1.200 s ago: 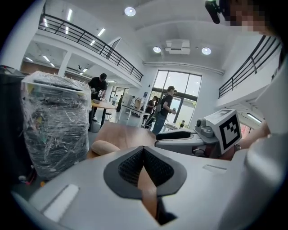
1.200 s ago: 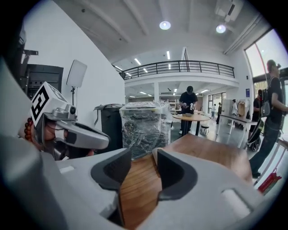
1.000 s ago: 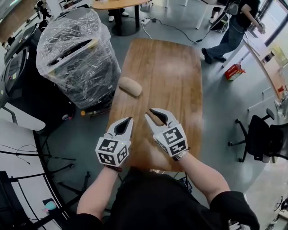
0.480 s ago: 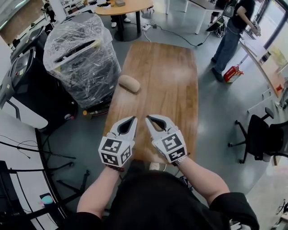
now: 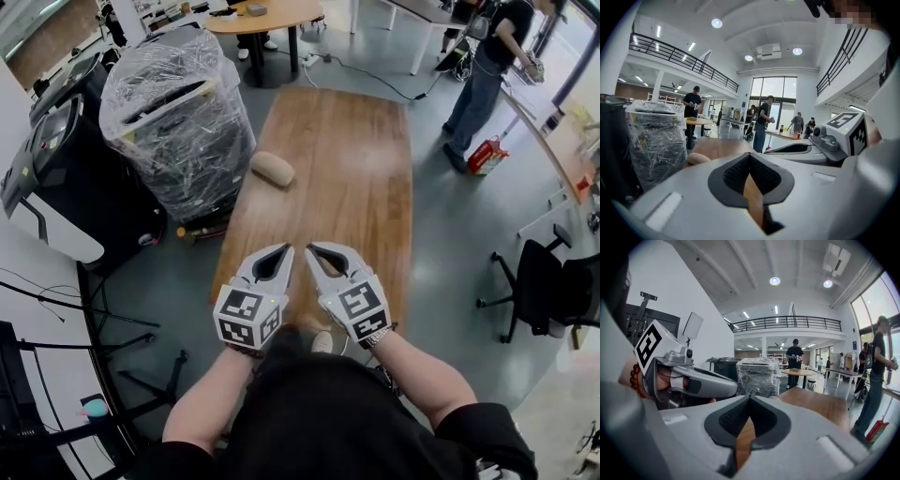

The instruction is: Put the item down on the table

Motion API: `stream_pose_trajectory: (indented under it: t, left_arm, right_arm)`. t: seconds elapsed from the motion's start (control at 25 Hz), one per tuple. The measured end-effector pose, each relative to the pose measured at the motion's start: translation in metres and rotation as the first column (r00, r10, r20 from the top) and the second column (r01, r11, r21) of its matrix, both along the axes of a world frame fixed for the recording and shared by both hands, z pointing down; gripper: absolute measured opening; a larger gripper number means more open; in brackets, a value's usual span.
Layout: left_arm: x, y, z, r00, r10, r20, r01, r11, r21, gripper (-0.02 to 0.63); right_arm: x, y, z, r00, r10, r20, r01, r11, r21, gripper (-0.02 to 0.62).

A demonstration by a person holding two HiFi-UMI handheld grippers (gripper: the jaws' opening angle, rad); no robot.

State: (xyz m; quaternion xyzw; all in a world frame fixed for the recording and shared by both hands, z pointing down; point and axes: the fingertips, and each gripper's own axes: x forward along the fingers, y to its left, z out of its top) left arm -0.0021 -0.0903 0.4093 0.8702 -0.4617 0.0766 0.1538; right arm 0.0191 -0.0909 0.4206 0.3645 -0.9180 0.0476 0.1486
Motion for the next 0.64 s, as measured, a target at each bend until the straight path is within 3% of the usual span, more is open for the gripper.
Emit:
stream_pose_trajectory:
  t: [0.64]
  left_arm:
    - [0.011,0.009,-0.002,1.0,0.001,0.002,-0.001,1.0,-0.004,0.009]
  right_arm:
    - [0.013,0.006,-0.003,1.0,0.01,-0.01,-0.01,1.0,-0.003,-0.008]
